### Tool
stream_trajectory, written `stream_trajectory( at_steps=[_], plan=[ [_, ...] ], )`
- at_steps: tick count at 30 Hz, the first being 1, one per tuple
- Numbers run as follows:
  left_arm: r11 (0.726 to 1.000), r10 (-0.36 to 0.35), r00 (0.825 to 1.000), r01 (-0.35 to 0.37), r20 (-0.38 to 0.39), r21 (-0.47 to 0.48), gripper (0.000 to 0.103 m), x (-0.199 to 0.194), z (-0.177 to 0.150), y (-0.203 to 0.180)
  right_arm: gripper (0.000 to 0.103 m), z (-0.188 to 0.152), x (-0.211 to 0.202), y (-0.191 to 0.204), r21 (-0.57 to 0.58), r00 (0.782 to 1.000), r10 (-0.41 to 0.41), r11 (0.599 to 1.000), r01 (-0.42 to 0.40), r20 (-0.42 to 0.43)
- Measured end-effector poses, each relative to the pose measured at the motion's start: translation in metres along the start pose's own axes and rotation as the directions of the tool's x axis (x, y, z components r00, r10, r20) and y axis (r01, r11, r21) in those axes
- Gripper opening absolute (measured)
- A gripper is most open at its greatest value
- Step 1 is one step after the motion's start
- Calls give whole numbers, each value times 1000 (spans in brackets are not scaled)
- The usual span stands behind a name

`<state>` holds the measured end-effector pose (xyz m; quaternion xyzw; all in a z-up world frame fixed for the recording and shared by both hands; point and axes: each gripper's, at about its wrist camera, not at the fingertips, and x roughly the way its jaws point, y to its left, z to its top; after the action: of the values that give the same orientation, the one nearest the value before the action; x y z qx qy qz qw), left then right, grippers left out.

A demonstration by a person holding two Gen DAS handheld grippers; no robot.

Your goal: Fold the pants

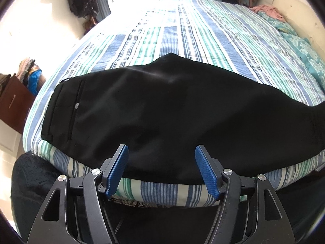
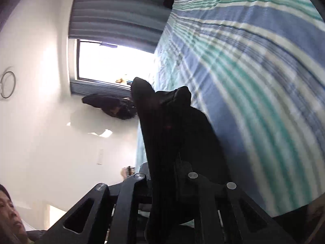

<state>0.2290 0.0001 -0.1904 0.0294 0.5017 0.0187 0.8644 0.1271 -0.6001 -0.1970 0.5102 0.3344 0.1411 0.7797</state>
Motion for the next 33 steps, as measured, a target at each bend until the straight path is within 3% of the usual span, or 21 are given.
stream_trajectory(
  at_steps=[5, 10, 13, 14, 16, 17, 18, 19, 20, 23, 26, 28, 29, 33],
  plan=[
    [999, 3, 1000, -2, 24, -41, 71, 2, -9, 24, 12, -48, 87, 62, -12, 990, 126, 992, -127, -65],
    [993, -11, 1000, 14, 21, -115, 71, 7, -21, 57, 12, -106, 205, 106, -85, 982, 67, 993, -83, -177],
    [983, -40, 999, 42, 16, -176, 71, 10, -24, 74, 12, -150, 274, 122, -203, 970, -75, 979, 27, -232],
    [980, -50, 999, 52, 16, -191, 71, 11, -24, 79, 12, -168, 298, 130, -280, 958, -155, 956, 84, -243],
    [976, -66, 998, 68, 15, -208, 71, 12, -26, 84, 18, -203, 340, 142, -450, 920, -322, 871, 195, -224],
    [974, -77, 997, 79, 16, -210, 71, 12, -26, 85, 29, -221, 360, 144, -516, 896, -391, 823, 238, -212],
    [973, -89, 996, 91, 19, -213, 71, 12, -26, 86, 48, -237, 368, 140, -558, 871, -442, 787, 263, -212],
    [970, -104, 994, 107, 24, -217, 71, 11, -27, 87, 58, -247, 378, 140, -587, 852, -475, 762, 273, -220],
    [966, -124, 992, 128, 31, -223, 71, 10, -27, 88, 69, -256, 378, 142, -604, 850, -477, 752, 264, -223],
    [952, -194, 980, 200, 50, -232, 71, 4, -27, 86, 74, -262, 342, 153, -642, 887, -421, 737, 211, -192],
    [936, -298, 952, 305, 69, -176, 69, -3, -15, 65, 91, -257, 284, 161, -677, 914, -400, 690, 257, -61],
    [926, -358, 931, 364, 77, -103, 69, -7, -3, 43, 92, -243, 253, 158, -669, 914, -405, 673, 316, 24],
    [928, -363, 928, 368, 78, -59, 69, -7, 5, 28, 92, -238, 237, 152, -658, 907, -416, 668, 347, 56],
    [956, -285, 955, 289, -82, 43, 71, 37, 32, -29, 92, -216, 196, 132, -572, 878, -456, 685, 451, 146]
  ],
)
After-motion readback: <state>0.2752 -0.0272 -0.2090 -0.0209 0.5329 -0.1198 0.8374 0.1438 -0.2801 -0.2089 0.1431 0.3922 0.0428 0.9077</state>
